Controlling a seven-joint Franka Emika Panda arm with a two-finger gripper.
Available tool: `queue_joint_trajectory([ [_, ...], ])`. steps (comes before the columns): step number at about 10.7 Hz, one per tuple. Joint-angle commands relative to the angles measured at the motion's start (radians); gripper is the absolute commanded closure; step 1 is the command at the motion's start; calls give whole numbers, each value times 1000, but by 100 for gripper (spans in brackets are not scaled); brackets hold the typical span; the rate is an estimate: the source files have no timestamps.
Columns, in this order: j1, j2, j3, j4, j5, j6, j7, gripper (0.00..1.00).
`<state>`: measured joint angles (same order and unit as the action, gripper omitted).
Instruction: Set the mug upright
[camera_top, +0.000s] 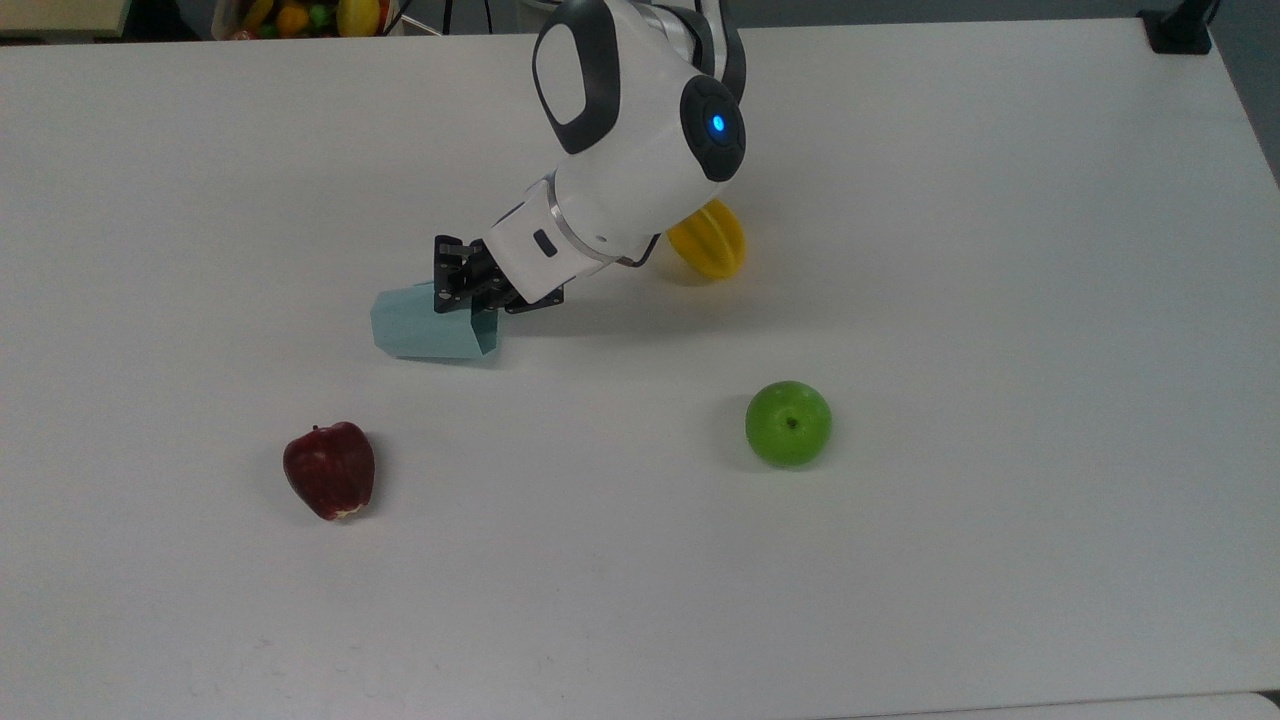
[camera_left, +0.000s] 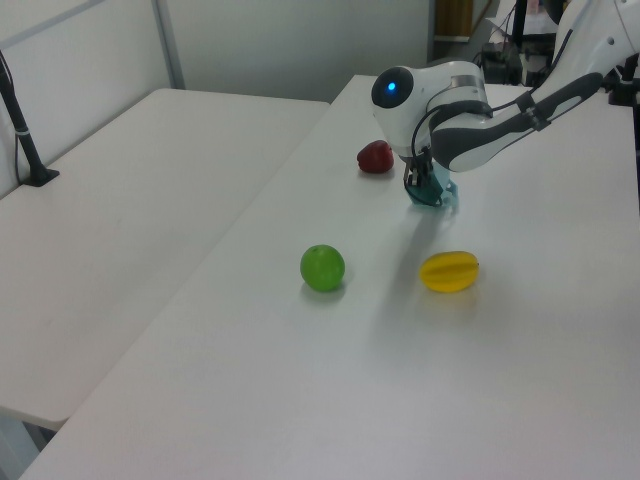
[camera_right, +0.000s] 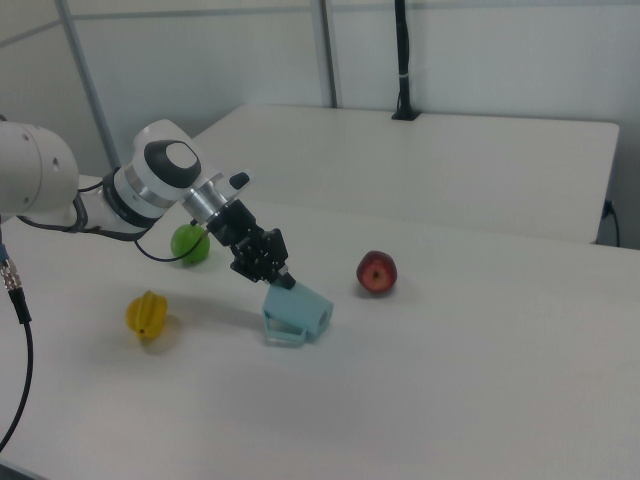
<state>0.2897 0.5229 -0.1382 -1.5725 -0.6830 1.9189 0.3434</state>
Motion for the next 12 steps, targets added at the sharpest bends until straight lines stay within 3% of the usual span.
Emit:
queue_joint_trajectory([
  [1, -14, -65, -4, -24, 96, 28, 7, 100],
  [3, -53, -138, -10, -23, 279, 26, -125, 100],
  [5, -87, -176, -30, -23, 553, 11, -338, 100],
  [6, -92, -178, -58, -21, 651, 12, -384, 100],
  [8, -93, -172, -86, -21, 761, 17, -440, 100],
  [12, -107, -142, -98, -23, 862, 29, -480, 100],
])
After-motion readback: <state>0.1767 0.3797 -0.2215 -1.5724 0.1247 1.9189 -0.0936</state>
